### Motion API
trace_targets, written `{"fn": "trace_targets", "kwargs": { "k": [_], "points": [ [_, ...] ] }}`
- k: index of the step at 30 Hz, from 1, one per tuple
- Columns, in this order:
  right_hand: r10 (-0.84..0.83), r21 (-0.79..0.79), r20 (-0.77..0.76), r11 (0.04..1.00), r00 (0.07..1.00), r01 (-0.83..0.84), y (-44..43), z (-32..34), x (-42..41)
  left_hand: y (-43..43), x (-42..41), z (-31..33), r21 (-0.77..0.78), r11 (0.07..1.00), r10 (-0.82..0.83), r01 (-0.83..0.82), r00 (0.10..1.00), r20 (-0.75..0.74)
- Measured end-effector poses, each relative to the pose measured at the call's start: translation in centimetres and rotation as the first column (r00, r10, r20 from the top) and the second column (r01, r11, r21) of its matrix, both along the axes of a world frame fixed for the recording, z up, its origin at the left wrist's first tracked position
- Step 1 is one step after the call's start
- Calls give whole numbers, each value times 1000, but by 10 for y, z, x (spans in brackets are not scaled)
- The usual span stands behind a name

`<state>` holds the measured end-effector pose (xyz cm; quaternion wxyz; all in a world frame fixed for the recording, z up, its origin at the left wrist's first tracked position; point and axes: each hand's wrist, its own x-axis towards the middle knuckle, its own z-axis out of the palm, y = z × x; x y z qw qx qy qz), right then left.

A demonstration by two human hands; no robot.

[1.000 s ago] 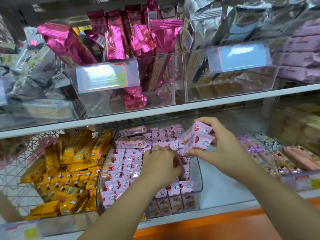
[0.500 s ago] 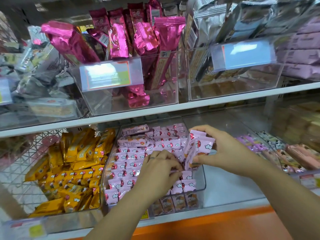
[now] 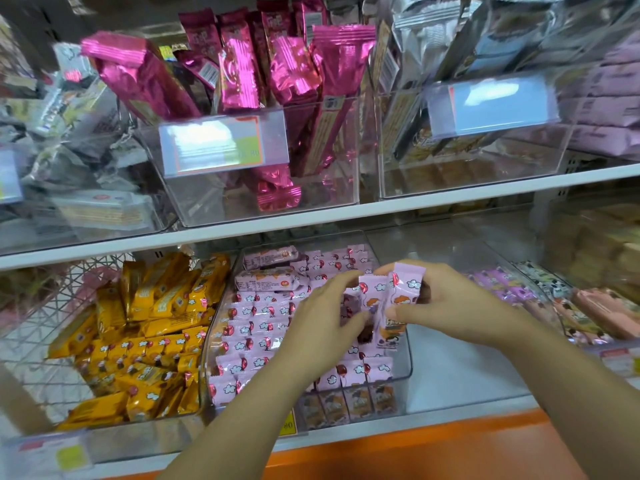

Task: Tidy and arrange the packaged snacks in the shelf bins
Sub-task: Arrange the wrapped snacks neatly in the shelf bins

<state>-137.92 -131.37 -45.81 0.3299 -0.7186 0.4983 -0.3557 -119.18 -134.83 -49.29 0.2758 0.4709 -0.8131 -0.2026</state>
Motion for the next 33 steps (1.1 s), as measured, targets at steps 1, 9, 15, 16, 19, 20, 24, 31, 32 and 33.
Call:
{"fn": "trace_targets", "kwargs": {
  "k": [1, 9, 15, 16, 19, 20, 24, 31, 32, 33],
  "points": [
    [6, 10, 1, 1000, 1000, -6, 0, -1, 1, -1, -3, 0, 28, 999, -16, 17, 1000, -14],
    [-91, -123, -33, 989, 995, 86, 10, 4, 0, -6, -1, 3, 28, 999, 18, -20, 997, 71],
    [-170, -247, 13, 954, 985, 168, 16, 7, 9, -3, 4, 10, 13, 998, 54, -58, 977, 205],
    [-177, -257, 30, 950, 984, 179, 16, 8, 10, -2, 3, 12, 8, 998, 54, -57, 975, 217],
    [-179, -245, 24, 953, 984, 179, 16, 7, 10, 0, 3, 16, 24, 999, 33, -40, 972, 231],
    [-175, -238, 17, 956, 984, 175, 16, 7, 11, 1, 4, 17, 34, 999, 25, -34, 972, 235],
    [-163, -230, 17, 960, 986, 163, 17, 8, 11, -2, 5, 23, 22, 998, 49, -60, 938, 342],
    [-166, -227, -24, 961, 986, 157, 18, 8, 13, -16, -7, 27, 20, 998, 41, -60, 859, 511],
    [-165, -223, -30, 962, 986, 155, 19, 8, 13, -16, -8, 26, 25, 998, 39, -62, 850, 526],
    [-163, -222, -35, 963, 986, 152, 19, 8, 12, -16, -8, 26, 27, 998, 39, -64, 841, 539]
  ]
}}
